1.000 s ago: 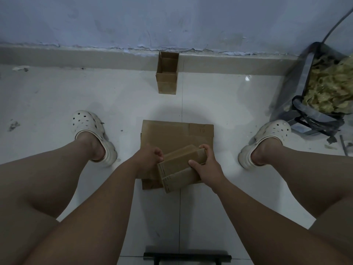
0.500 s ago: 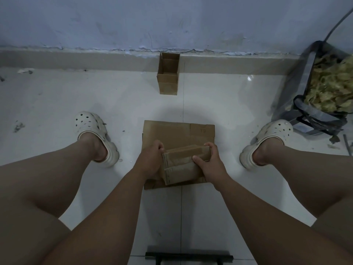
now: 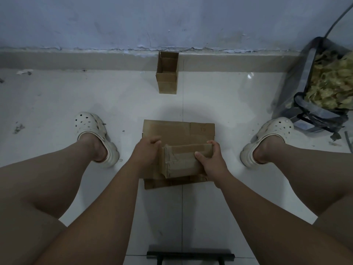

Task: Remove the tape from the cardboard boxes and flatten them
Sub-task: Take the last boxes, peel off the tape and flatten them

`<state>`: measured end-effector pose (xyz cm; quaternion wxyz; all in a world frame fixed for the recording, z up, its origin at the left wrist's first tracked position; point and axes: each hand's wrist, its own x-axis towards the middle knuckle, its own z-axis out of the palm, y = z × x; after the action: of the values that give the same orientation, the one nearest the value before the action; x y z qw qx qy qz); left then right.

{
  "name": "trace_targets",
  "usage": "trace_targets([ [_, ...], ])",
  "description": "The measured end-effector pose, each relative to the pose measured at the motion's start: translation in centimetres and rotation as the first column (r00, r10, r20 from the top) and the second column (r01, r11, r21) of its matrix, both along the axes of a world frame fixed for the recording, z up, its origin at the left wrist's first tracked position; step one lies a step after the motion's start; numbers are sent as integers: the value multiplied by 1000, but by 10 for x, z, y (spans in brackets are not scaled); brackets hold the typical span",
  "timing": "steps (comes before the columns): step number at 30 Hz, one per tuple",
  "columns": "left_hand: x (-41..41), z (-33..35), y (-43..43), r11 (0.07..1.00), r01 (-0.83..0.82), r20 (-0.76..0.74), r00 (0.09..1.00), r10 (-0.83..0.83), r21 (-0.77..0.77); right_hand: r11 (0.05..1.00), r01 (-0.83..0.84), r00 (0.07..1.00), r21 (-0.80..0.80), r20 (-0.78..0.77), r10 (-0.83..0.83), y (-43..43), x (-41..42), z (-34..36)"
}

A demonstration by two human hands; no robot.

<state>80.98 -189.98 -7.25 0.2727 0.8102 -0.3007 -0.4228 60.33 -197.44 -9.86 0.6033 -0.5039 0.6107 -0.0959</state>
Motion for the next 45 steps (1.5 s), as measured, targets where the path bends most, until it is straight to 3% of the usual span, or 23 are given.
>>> trace_targets([
  [4,-7,-3,5,999,-4,-190,982,10,31,1000,-5,1000,4,8,5,1,0,0],
  [7,-7,-6,5,999,-38,-216,975,44,30,999,-41,999,-20,-9,41,3,-1,0],
  [10,-4,-8,3,999,-32,-150,988,37,31,997,-67,998,-27,-24,66,4,-1,0],
  [14,-12,-6,-1,999,-46,92,995,47,-15,998,-45,999,-33,-17,45,1,2,0],
  [17,-20,-8,3,991,-128,100,986,130,-29,999,-37,999,-17,-16,36,1,4,0],
  [31,-24,2,-4,950,-266,-76,964,256,-166,995,61,997,78,37,-64,-6,0,2],
  [38,-31,10,-9,897,-410,-390,863,322,-168,973,147,981,179,97,-166,-14,-5,3],
  [40,-32,10,-6,914,-357,-331,900,282,-194,973,148,981,179,99,-168,-14,-5,3],
  [42,-32,10,-3,939,-260,-152,961,229,-224,971,161,980,175,91,-179,-13,-3,3],
  [45,-36,13,-2,941,-205,55,972,228,-271,968,180,977,174,84,-196,-14,-2,3],
])
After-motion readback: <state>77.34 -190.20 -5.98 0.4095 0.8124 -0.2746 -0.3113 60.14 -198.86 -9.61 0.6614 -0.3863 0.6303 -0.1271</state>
